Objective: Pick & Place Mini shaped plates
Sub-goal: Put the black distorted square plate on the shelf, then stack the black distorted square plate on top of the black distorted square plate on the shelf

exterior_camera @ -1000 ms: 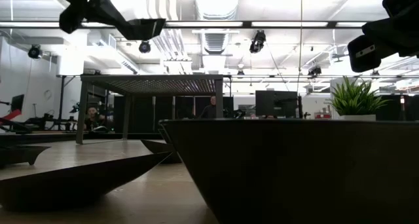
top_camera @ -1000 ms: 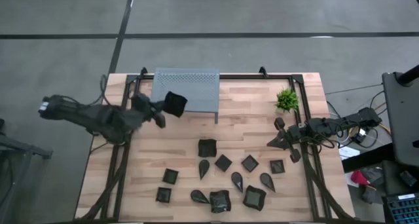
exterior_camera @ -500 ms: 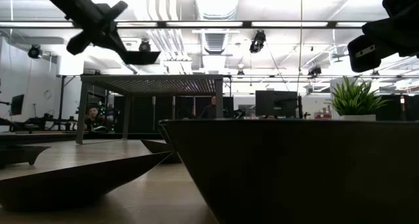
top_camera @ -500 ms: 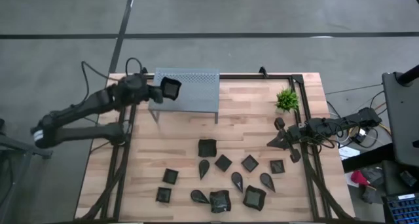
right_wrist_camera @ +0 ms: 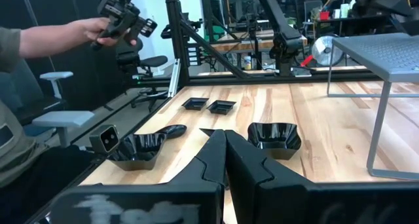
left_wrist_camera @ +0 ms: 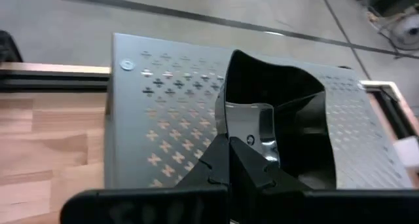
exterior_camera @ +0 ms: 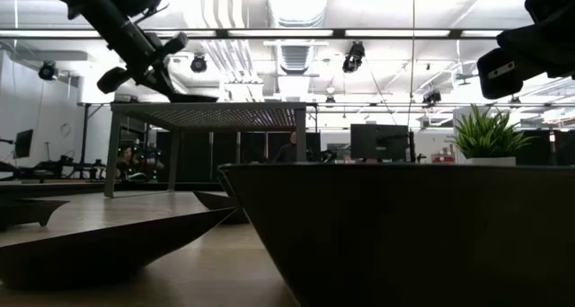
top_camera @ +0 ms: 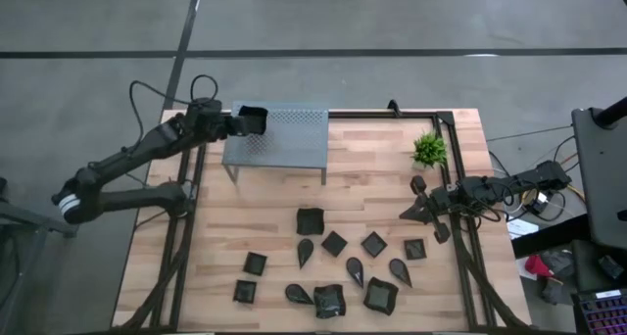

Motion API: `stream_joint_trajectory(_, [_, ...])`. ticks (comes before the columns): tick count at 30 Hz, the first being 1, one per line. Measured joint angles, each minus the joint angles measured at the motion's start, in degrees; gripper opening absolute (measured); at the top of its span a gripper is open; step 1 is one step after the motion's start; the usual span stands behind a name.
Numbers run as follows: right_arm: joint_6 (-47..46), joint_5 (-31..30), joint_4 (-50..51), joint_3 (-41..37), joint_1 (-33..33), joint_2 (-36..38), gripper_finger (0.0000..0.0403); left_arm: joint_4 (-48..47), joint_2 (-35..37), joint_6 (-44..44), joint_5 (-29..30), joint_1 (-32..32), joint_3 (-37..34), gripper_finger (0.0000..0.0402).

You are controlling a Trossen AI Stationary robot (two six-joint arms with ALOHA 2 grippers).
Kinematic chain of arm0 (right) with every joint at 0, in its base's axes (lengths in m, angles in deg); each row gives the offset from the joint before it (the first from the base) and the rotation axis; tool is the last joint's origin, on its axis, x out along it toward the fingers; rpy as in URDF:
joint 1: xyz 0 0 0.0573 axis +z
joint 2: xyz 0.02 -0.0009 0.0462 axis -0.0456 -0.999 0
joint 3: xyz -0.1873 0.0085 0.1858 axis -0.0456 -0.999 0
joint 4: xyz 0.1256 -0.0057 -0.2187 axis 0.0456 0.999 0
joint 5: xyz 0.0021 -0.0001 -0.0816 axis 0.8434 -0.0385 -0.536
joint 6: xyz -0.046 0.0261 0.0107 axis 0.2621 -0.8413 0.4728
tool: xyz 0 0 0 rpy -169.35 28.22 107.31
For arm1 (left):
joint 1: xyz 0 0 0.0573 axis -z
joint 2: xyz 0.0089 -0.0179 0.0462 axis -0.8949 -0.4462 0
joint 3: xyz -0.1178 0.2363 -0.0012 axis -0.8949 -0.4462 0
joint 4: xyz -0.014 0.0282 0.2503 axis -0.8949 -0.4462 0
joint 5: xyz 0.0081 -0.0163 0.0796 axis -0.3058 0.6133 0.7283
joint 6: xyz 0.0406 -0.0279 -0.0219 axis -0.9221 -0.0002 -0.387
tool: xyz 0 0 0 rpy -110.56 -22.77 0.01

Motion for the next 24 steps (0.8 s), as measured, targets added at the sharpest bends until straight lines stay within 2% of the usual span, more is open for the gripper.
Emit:
stream_joint_trajectory(7, [0.0, 0.0, 0.0, 0.0, 0.0, 0.0, 0.0008, 1.2, -3.8, 2.2, -0.2, -1.6, 0.0, 0.0000])
stream_joint_trajectory(13, [0.0, 0.0, 0.0, 0.0, 0.0, 0.0, 0.0008, 2.7, -4.2, 2.1, 0.0, -1.7, 0.0, 0.0003])
stream_joint_trajectory(24, [0.0, 0.0, 0.0, 0.0, 0.0, 0.0, 0.0008, 3.8, -1.5, 0.7, -0.5, -1.7, 0.0, 0.0087])
